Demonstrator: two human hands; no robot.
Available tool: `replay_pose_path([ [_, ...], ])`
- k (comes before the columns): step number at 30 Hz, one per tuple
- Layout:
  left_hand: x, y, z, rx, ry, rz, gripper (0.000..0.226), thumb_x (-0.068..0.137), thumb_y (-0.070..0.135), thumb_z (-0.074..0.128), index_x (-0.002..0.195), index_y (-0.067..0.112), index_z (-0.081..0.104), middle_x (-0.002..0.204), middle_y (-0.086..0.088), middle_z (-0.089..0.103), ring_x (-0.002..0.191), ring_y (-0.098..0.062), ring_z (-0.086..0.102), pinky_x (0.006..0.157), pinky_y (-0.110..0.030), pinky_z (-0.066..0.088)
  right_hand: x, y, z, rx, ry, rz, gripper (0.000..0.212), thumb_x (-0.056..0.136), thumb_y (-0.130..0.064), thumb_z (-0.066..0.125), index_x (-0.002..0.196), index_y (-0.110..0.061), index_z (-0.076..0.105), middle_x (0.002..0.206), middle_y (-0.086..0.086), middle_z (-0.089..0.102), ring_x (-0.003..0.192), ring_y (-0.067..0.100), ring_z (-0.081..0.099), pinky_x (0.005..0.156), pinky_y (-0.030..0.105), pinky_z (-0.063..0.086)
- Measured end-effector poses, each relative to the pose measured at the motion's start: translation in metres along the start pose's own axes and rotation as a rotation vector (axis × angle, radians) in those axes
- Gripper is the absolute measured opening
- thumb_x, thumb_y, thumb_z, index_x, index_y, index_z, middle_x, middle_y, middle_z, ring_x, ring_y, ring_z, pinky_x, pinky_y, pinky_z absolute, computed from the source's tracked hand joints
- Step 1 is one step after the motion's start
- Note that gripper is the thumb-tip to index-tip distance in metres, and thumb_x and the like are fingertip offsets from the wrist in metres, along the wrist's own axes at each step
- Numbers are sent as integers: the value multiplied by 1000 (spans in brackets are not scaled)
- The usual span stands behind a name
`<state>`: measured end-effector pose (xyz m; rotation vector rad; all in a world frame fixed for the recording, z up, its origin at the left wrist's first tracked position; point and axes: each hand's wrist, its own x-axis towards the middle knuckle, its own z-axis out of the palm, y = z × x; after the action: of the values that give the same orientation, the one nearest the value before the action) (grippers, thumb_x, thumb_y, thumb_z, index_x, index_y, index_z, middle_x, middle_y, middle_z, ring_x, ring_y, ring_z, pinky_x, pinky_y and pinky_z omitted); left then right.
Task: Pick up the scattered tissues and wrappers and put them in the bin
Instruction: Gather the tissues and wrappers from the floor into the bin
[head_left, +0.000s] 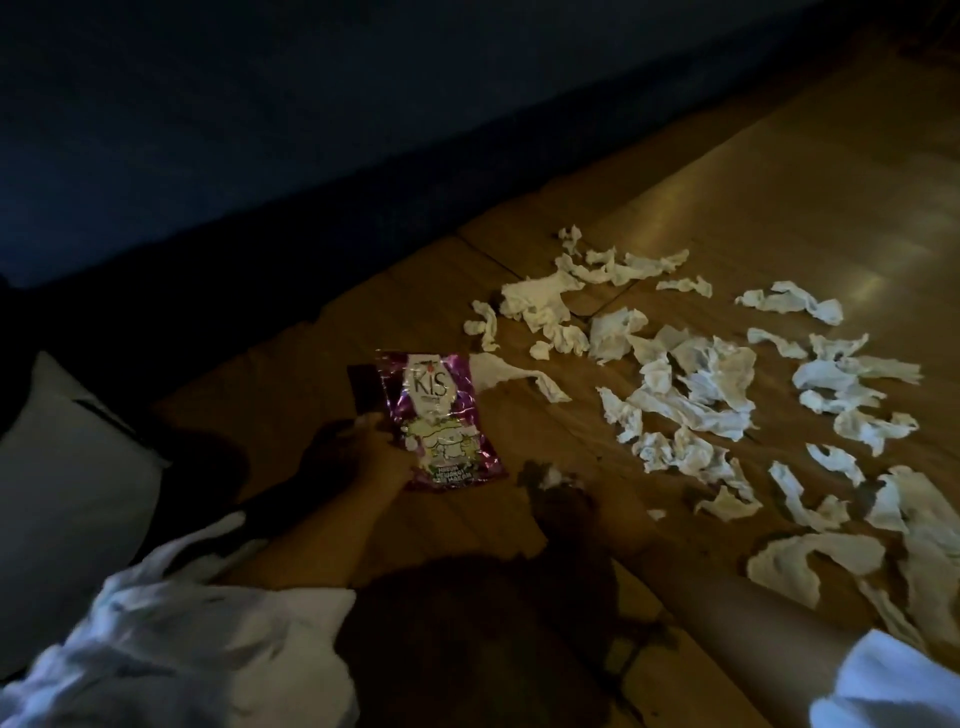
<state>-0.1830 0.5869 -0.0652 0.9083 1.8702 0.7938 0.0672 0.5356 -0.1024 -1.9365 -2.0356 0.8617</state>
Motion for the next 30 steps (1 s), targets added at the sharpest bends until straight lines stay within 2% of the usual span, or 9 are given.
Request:
replay_pose_path([
  [2, -5, 32, -25, -32, -73, 51, 67, 76, -12, 65, 134, 1, 33, 129, -21, 51, 119, -33, 51, 88, -36, 45, 9, -21, -13, 94, 164, -6, 25, 94, -24, 50, 118, -17, 53, 112, -2, 55, 105, 14, 53, 86, 17, 39],
  [5, -14, 79, -70, 35, -92, 146, 66, 74, 1, 72, 131, 8, 41, 118, -10, 60, 107, -26, 59, 77, -31, 49, 35, -73, -40, 202, 259, -58, 32, 92, -50, 41, 111, -27, 50, 99, -7, 59, 87, 11, 57, 76, 31, 47],
  [8, -29, 116, -122, -64, -93, 197, 47, 76, 5, 72, 118, 15, 53, 100, -2, 67, 90, -19, 67, 75, -33, 57, 65, -144, -69, 308, 409, -214, 25, 94, -30, 49, 107, -10, 54, 87, 1, 60, 75, 13, 56, 64, 27, 43],
  [11, -51, 137, -179, -131, -109, 264, 30, 79, 4, 69, 107, 13, 63, 98, -4, 71, 86, -20, 70, 80, -39, 58, 83, -218, -95, 424, 464, -259, 25, 95, -29, 49, 110, -10, 52, 88, 4, 60, 73, 15, 57, 60, 27, 45],
  [16, -77, 146, -307, -212, -36, 304, 29, 79, -5, 64, 105, 6, 66, 97, -11, 73, 86, -24, 71, 81, -36, 58, 87, -356, -105, 474, 367, -420, 17, 94, -28, 51, 102, -14, 55, 82, -6, 54, 68, 0, 49, 50, 12, 39],
  [20, -82, 118, -399, -194, 12, 265, 25, 81, -5, 58, 100, 9, 67, 93, -10, 73, 77, -19, 68, 67, -24, 59, 67, -452, -77, 668, 235, -496, 17, 93, -24, 55, 98, -8, 57, 72, -5, 54, 62, 5, 51, 43, 4, 37],
  [23, -85, 87, -447, -171, 117, 180, 18, 83, -4, 52, 84, 11, 63, 66, -4, 70, 57, -14, 60, 53, -22, 55, 48, -501, -40, 848, 101, -463, 18, 92, -21, 57, 99, -5, 58, 70, -3, 54, 59, 6, 50, 43, 7, 39],
  [26, -86, 62, -481, -85, 197, 113, 17, 81, -6, 50, 74, 8, 58, 43, 0, 59, 37, -10, 51, 43, -18, 44, 36, -522, -1, 863, -4, -439, 14, 90, -20, 59, 93, -6, 59, 70, 0, 55, 59, 9, 50, 47, 10, 41],
  [30, -78, 38, -510, 121, 287, 54, 16, 75, -7, 52, 65, 5, 58, 62, -11, 57, 57, -24, 51, 55, -26, 39, 34, -530, 27, 635, -110, -430, 16, 87, -27, 61, 89, -12, 59, 85, 6, 63, 81, 22, 60, 75, 37, 51],
])
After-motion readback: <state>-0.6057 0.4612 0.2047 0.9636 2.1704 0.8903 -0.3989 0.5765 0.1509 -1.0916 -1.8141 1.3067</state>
